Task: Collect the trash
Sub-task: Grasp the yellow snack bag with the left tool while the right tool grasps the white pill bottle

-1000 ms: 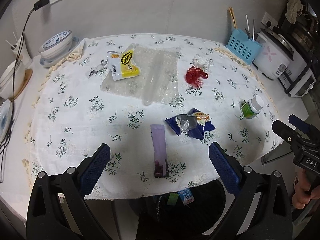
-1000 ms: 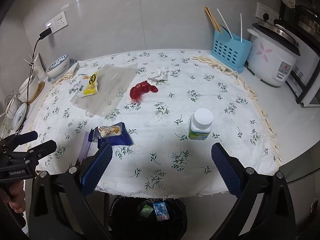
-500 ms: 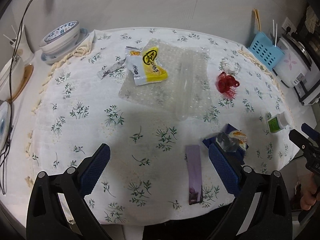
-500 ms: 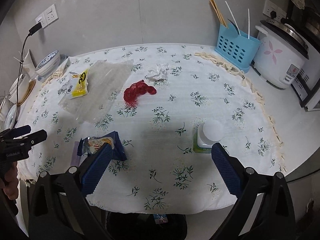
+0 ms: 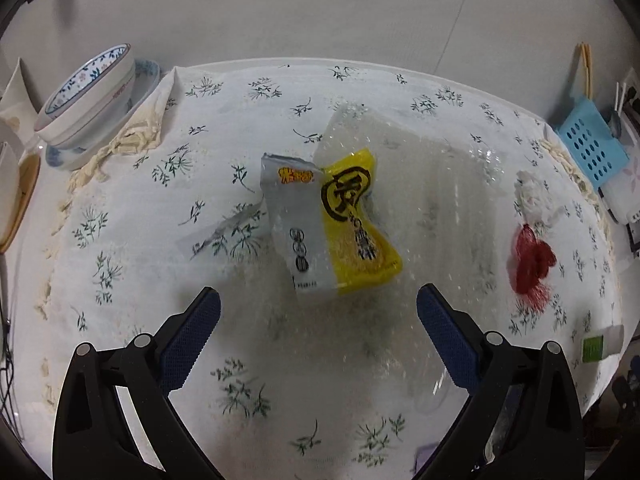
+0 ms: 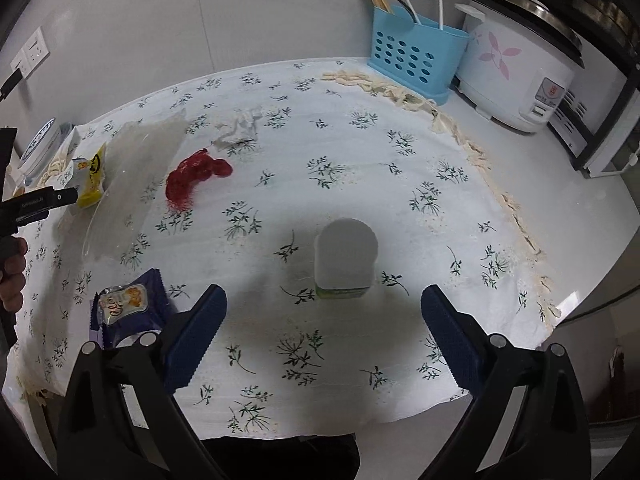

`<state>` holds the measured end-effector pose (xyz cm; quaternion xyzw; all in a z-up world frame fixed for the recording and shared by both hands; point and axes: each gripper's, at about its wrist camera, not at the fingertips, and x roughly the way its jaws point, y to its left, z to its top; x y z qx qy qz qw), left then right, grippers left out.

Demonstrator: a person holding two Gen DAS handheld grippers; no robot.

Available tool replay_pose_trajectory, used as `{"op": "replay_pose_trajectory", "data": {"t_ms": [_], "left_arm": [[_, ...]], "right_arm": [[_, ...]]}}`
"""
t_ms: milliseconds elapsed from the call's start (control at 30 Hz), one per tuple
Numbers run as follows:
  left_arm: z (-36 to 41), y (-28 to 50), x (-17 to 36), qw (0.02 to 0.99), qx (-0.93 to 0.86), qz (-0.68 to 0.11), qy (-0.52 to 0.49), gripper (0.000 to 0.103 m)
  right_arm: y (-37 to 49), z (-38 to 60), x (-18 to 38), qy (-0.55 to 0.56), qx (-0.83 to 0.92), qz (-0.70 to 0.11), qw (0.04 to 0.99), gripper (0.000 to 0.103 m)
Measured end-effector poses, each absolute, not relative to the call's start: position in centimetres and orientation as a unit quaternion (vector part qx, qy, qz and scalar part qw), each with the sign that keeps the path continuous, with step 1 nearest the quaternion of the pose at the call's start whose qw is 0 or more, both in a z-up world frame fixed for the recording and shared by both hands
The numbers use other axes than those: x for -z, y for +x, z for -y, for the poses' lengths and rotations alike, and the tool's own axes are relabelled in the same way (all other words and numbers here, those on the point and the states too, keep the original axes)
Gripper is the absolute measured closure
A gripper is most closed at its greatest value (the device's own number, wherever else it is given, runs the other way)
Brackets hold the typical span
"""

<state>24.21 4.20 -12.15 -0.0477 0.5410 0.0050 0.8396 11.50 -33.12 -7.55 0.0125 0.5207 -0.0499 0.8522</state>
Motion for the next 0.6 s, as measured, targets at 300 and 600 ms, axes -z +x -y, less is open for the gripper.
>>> {"op": "replay_pose_trajectory", "data": {"t_ms": [300, 600], "left_arm": [[-3.8, 28.8, 14.6, 0.826, -0.012, -0.561, -0.041, 0.007], [-3.3, 30.6, 15.4, 0.820, -0.014, -0.571, -0.030, 0.019]], "right_arm": [[11.9, 34.9, 9.3, 0.035, 0.074, -0.535, 0.841, 0.014], [14.7, 34.8, 10.8, 0.042, 0.079, -0.535, 0.840, 0.020]]}}
